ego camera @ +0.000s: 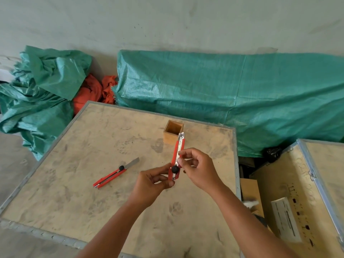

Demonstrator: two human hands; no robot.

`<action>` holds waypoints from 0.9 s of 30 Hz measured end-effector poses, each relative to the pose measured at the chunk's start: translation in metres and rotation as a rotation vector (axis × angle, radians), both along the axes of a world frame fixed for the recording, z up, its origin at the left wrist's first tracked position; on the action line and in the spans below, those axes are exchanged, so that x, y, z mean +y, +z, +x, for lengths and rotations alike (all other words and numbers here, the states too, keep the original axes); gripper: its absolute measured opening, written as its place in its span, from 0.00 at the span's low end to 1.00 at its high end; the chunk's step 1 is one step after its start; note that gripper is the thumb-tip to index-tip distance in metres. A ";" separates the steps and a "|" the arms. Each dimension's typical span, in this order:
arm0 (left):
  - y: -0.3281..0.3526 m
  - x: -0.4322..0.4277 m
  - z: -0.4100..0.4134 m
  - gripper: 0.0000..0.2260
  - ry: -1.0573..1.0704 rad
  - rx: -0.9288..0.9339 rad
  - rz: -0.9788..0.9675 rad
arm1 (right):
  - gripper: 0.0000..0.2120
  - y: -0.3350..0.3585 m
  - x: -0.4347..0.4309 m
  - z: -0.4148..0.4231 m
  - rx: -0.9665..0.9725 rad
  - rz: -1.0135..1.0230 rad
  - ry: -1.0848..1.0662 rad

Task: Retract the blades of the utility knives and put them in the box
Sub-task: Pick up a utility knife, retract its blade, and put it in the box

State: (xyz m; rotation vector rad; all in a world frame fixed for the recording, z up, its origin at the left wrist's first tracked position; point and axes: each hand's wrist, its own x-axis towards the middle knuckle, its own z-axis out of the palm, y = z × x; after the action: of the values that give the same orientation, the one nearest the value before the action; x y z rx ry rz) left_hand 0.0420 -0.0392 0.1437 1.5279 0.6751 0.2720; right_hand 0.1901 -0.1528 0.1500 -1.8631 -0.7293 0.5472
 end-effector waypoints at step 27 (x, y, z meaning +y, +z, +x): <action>-0.096 0.156 0.197 0.21 -0.150 0.399 0.550 | 0.15 -0.108 0.153 0.157 -0.285 -0.150 -0.227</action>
State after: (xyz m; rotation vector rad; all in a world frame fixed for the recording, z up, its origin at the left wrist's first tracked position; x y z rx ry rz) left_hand 0.2387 0.1169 0.0478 2.1837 0.8337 0.0323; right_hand 0.3469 0.0006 0.0422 -2.1583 -0.6617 0.1966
